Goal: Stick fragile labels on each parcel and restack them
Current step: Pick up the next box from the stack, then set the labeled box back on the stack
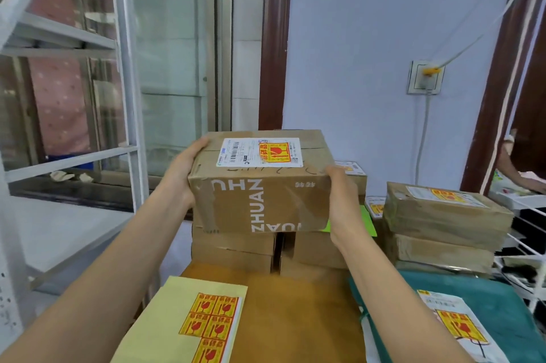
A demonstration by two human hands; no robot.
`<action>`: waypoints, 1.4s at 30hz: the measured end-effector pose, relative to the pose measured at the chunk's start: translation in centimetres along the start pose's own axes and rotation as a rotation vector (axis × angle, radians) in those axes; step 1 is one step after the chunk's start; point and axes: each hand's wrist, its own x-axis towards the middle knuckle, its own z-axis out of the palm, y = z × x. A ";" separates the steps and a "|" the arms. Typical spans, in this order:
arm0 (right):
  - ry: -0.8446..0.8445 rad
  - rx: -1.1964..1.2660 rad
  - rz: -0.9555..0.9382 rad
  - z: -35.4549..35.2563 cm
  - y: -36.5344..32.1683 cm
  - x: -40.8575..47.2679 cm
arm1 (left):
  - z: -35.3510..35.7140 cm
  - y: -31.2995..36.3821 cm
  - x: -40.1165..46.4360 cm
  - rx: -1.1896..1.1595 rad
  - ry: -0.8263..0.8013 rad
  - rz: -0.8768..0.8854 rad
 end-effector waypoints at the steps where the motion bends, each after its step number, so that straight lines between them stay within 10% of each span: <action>1: -0.015 0.023 0.004 0.3 0.2 0.5 | -0.1 0.3 0.4 -0.004 -0.006 0.022; 17: -0.274 0.270 -0.070 5.3 6.3 7.7 | -2.2 2.3 7.2 0.118 0.036 0.568; 42: -0.199 -0.100 -0.017 9.2 12.4 15.5 | -7.2 -6.7 21.2 0.264 0.266 0.215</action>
